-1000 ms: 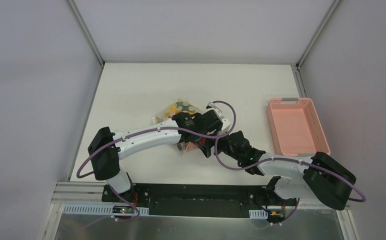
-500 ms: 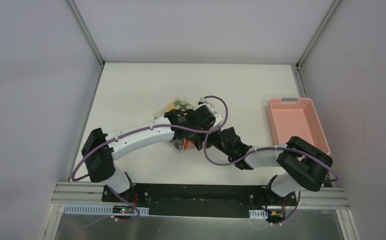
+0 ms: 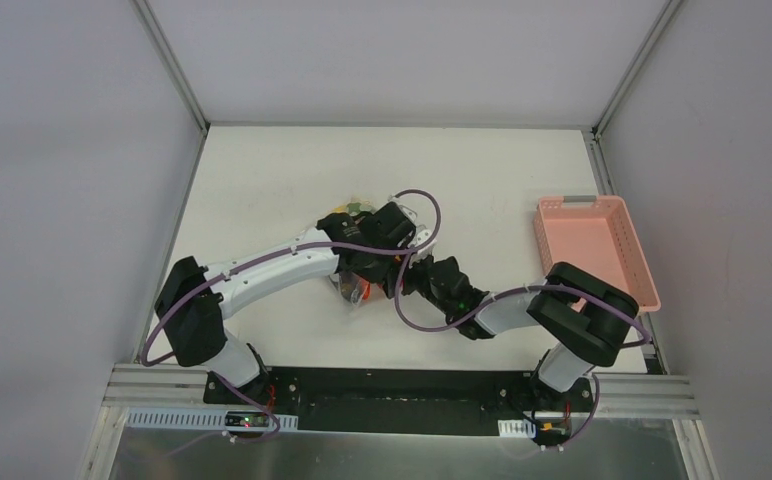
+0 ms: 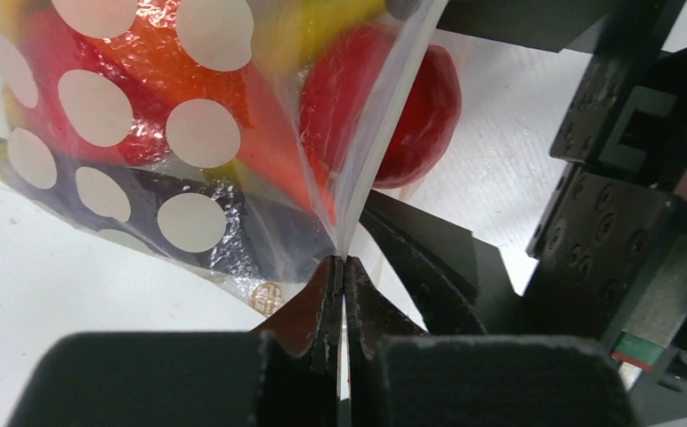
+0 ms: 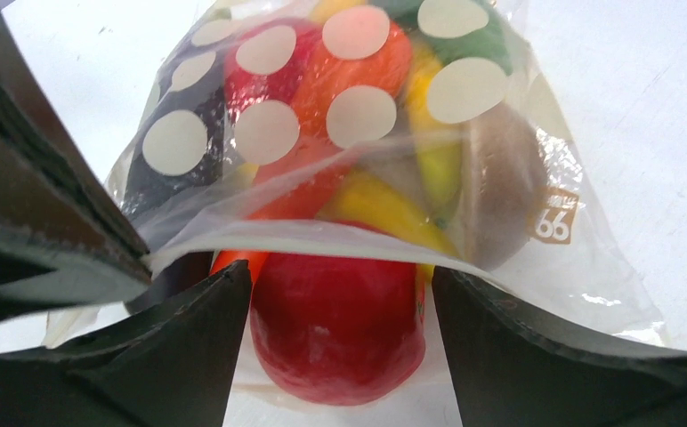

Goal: Open the zip-top bag and remove the fake food

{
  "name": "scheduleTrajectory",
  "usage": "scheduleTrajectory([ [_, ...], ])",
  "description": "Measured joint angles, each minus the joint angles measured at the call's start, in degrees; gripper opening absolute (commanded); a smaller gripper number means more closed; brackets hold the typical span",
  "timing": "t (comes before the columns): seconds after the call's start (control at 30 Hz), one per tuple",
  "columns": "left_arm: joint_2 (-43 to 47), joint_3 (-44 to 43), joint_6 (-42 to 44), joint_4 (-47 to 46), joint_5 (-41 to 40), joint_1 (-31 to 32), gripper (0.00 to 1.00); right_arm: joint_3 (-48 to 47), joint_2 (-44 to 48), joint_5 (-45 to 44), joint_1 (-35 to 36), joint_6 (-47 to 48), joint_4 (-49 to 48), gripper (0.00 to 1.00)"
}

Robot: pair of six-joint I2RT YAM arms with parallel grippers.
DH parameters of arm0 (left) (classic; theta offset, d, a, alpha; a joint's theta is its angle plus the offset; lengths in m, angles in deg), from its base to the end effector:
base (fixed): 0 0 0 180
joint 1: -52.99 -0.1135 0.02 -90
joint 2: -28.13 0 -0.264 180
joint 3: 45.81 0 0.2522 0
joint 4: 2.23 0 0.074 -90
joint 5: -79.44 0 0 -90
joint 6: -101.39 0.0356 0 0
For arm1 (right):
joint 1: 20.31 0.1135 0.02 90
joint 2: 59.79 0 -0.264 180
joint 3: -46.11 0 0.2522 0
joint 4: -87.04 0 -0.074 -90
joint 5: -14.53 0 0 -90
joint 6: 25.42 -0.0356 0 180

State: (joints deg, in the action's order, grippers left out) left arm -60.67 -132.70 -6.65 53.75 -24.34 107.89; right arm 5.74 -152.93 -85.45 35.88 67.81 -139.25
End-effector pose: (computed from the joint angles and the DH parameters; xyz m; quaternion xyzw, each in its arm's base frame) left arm 0.1934 -0.2604 0.2771 0.2701 0.9156 -0.0705 0.2893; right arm 0.1695 0.2420 0.1640 -0.3180 0.6741 0.2378 0.6228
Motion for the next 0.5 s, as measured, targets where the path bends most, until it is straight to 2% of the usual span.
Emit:
scheduleTrajectory([
  [0.23,1.75,0.00,-0.63,-2.32,3.21,-3.32,0.00,-0.26,-2.71,-2.82,1.90,2.23,-0.79,0.73],
  [0.33,2.99,-0.02,-0.70,-3.10,3.74,-4.68,0.00,-0.20,-3.04,-3.13,2.58,3.52,-1.07,0.62],
  [0.5,3.21,-0.02,-0.70,-3.43,4.72,-5.11,0.00,-0.20,-3.08,-3.52,3.02,4.50,-1.18,0.38],
])
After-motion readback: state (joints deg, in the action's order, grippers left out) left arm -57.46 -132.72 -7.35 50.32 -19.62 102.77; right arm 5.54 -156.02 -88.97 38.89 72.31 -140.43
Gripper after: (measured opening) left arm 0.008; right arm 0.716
